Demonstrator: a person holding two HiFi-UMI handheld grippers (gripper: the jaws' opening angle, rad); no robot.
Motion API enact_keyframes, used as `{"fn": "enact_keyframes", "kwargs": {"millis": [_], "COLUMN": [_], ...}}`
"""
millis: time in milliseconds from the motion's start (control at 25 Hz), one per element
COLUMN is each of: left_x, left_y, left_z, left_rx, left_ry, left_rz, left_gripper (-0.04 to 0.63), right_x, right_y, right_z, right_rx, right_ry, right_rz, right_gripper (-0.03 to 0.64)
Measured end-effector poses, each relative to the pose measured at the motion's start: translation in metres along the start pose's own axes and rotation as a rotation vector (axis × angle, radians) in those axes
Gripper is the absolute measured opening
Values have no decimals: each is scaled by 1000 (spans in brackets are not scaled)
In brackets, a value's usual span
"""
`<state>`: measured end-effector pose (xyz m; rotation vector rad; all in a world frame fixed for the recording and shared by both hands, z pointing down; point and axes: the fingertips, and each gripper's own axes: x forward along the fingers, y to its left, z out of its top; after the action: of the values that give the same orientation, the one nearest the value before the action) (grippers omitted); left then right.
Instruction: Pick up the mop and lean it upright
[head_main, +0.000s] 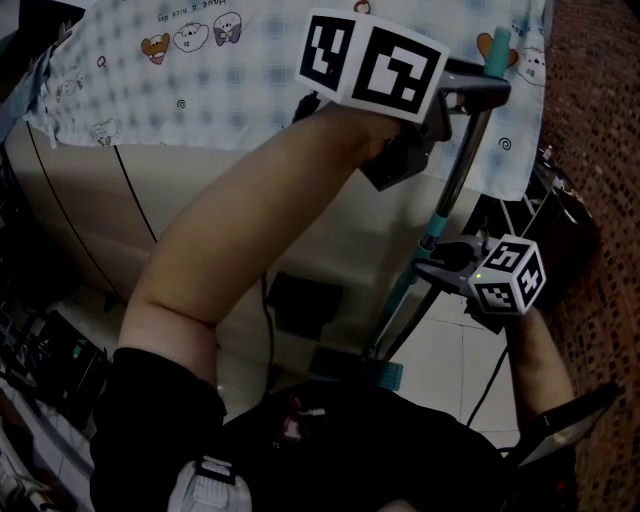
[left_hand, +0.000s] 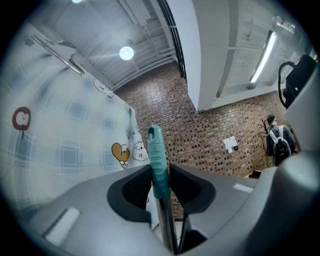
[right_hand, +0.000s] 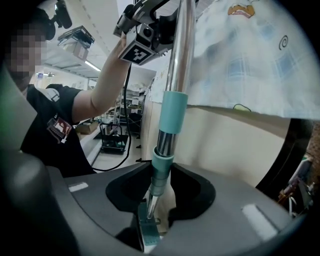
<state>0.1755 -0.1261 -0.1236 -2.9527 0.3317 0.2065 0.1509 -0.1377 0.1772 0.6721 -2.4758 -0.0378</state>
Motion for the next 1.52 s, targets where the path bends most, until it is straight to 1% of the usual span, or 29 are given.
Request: {"fn": "enact_keyframes", "kwargs": {"millis": [600,800,1080,1280,1400,1520], "left_x": [-1,-1,-4,-11,-16,-19], "left_y": [7,0,6,11,15,18], "left_z": [-6,-22,-68,-120,-156,-193], "left_rx": [-4,-8,-27,-31,-26,-30], "left_ry": [7,10,16,45,76,88], "left_rz": [16,15,57,98,127,148], "left_gripper": [115,115,115,117,117,117], "right_x": [0,4,25,53,73,94], "right_y": [-7,-6,-6,-2,3,4], "right_z": [-7,-24,-62,-109,-138,-166], "right_rx": [4,9,25,46,77,102], "right_ry": [5,15,19,35,43,56], "right_rz": [-20,-20,-16,-1,15,18], "right_gripper": [137,135,135,133,132,130]}}
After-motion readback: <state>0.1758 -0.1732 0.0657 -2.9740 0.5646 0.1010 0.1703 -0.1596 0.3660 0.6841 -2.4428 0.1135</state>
